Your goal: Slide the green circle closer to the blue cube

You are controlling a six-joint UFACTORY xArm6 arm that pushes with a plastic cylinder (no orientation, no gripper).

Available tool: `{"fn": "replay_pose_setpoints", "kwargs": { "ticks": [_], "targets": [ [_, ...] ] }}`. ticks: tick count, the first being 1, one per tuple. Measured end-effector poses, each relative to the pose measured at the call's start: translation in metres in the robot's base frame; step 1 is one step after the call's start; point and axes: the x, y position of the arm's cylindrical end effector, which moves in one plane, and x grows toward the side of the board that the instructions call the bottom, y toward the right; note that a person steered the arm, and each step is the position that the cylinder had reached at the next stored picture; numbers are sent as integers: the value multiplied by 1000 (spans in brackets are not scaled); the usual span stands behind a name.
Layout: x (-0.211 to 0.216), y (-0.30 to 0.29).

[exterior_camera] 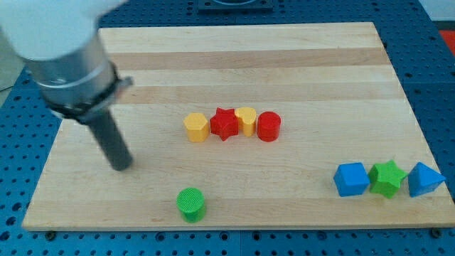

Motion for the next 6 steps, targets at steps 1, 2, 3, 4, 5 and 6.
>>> {"fn": "replay_pose_setpoints", "kwargs": {
  "ticks": [1,2,3,4,5,6],
  "targets": [
    [29,-80],
    [90,-91],
    [93,-44],
    [90,62],
    [79,165],
    [61,218]
  ]
}}
